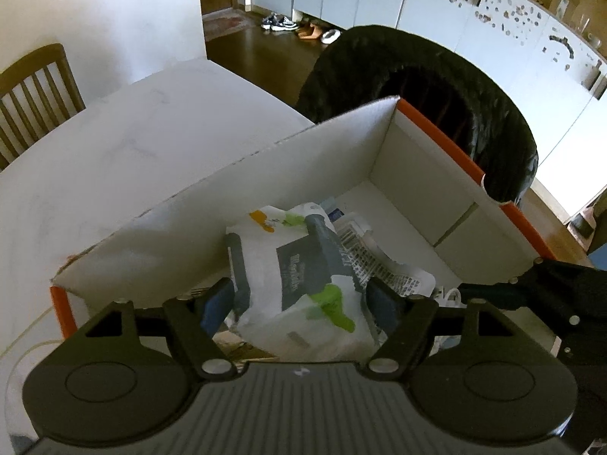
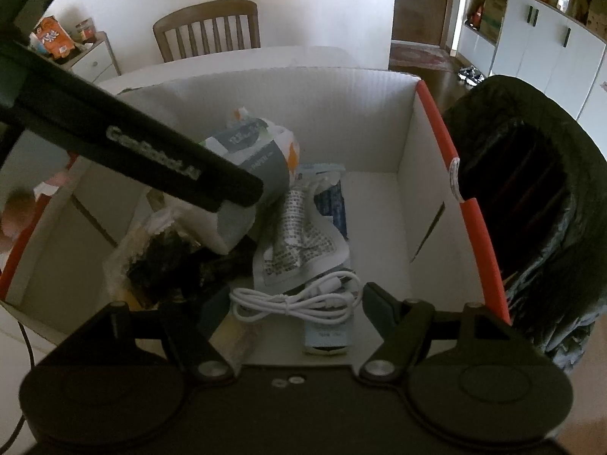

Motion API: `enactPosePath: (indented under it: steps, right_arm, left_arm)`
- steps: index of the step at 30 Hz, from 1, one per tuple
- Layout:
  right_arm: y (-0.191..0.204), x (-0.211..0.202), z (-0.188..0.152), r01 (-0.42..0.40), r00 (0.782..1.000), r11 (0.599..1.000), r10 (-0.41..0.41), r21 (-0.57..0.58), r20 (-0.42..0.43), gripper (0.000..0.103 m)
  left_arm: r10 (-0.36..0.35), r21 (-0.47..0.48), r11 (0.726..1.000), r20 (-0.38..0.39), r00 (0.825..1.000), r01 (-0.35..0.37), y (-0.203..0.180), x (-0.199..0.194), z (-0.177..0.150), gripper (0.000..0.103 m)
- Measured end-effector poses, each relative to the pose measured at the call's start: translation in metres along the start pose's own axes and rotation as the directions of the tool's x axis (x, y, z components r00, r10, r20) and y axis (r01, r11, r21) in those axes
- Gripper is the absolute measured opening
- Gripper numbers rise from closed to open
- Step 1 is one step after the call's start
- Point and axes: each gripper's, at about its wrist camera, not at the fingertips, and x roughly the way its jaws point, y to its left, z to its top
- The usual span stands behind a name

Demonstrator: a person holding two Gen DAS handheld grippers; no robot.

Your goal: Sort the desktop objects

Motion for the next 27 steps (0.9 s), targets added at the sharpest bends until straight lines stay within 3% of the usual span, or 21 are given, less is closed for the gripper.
enactPosePath:
  steps: [27]
  right_arm:
    - [0.016,-0.054,0.002,-0.054,0.993,0.997,0.048,0.061,0.105,0.082]
  left_arm:
    - [-0.037,-0.019,0.999,0.102,0.994,0.04,0.011,-0.071,-0.035,0.076]
